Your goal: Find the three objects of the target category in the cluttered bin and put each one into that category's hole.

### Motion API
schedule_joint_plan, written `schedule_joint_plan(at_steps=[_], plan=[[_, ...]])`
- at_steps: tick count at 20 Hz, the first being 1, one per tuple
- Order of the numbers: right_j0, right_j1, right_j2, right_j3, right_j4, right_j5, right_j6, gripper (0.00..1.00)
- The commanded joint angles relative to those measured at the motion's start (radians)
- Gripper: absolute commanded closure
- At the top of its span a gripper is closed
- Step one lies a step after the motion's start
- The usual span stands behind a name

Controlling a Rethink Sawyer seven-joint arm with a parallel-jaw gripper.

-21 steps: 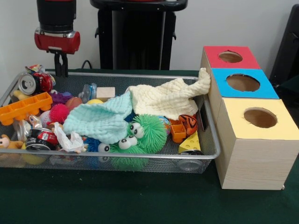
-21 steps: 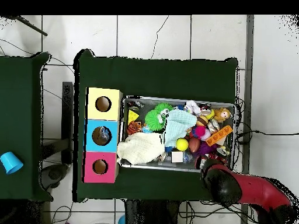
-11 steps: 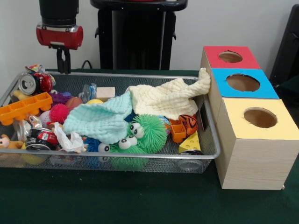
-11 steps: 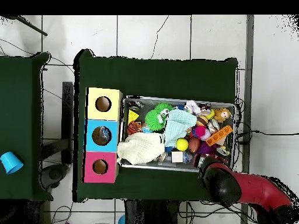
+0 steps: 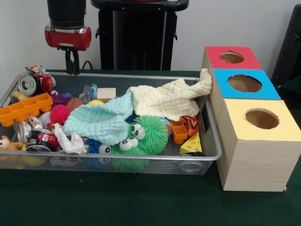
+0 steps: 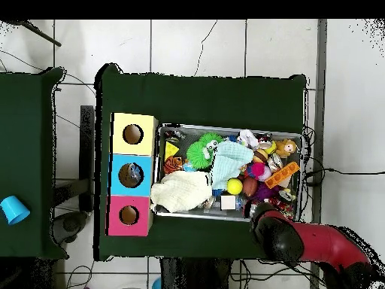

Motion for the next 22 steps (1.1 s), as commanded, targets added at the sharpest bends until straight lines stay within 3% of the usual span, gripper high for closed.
schedule_joint_plan(at_steps=[1,11,12,22], plan=[[0.03,0.052,-0.007,0.001,-0.03,0.008,0.036,1.0],[0.032,0.065,-0.023,0.009,-0.039,-0.018,0.041,1.0],[0.031,0.065,-0.022,0.01,-0.042,-0.022,0.039,0.0],[0.007,0.05,0.015,0.018,-0.035,0.007,-0.004,0.0]])
